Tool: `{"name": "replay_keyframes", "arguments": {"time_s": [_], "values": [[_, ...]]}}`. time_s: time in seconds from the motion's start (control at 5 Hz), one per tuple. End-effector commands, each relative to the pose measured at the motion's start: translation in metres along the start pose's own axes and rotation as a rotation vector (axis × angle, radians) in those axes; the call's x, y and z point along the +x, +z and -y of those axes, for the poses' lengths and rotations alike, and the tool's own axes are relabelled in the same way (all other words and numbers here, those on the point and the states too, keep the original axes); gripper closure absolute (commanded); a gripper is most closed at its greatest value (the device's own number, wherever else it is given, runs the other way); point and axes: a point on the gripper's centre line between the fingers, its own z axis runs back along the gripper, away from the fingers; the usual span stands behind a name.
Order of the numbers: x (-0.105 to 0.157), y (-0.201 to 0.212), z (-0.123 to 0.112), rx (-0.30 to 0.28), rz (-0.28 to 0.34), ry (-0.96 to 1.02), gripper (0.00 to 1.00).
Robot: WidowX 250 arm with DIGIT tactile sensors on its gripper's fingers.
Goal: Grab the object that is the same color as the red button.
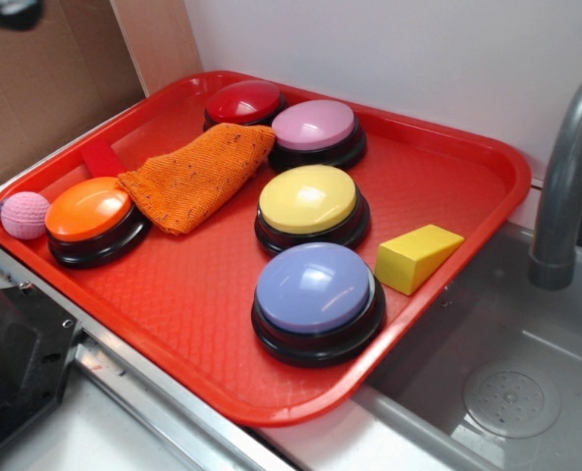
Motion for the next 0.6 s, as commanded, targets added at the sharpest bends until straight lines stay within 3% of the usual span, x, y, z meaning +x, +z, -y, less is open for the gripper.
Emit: {"name": "replay_keyframes", "arguments": {"time_s": [0.0,0.2,0.4], "values": [[0.054,-0.052,-0.053,0.004,0.034,0.401,0.00],[0.065,-0.083,-0.082,0.074,0.068,0.643,0.00],[0.072,-0.115,-0.103,0.093,0.084,0.825,0.00]]}}
